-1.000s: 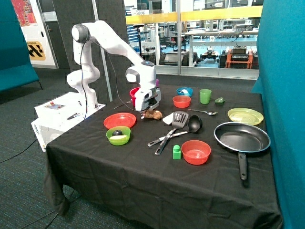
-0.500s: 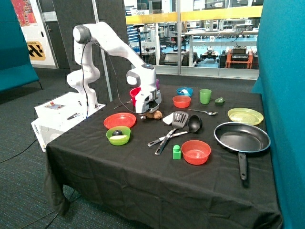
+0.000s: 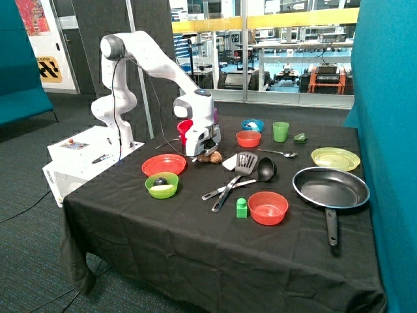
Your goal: Hide the teddy bear in the red bowl
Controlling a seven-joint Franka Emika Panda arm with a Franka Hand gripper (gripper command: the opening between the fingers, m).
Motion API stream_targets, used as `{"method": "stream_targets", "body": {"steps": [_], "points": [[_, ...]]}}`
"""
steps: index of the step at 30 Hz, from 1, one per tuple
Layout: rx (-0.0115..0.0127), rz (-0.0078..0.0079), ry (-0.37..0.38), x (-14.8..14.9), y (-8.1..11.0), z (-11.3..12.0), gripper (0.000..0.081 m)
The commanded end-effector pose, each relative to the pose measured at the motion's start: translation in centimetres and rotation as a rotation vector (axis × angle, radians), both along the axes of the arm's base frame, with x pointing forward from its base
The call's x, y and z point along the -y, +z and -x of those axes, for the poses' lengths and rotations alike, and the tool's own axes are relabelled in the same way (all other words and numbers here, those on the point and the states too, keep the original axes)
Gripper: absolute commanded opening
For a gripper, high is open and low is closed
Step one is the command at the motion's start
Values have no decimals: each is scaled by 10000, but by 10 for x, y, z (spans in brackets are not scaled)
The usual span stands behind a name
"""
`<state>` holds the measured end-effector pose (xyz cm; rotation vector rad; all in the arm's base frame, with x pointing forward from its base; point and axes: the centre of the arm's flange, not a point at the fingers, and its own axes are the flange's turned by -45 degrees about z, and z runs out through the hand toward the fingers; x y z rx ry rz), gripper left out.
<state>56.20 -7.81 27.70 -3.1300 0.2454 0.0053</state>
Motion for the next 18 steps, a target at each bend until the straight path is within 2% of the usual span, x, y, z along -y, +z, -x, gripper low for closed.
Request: {"method": "stream_targets", "body": {"steps": [1, 9, 16, 17, 18], "points": [[32, 22, 199, -5, -2, 1, 0], [33, 22, 460, -10, 4, 4, 0], [33, 21, 900, -16, 27, 3, 0], [34, 20, 1247, -18, 33, 3, 0], [34, 20, 1282, -18, 37, 3, 0]]}}
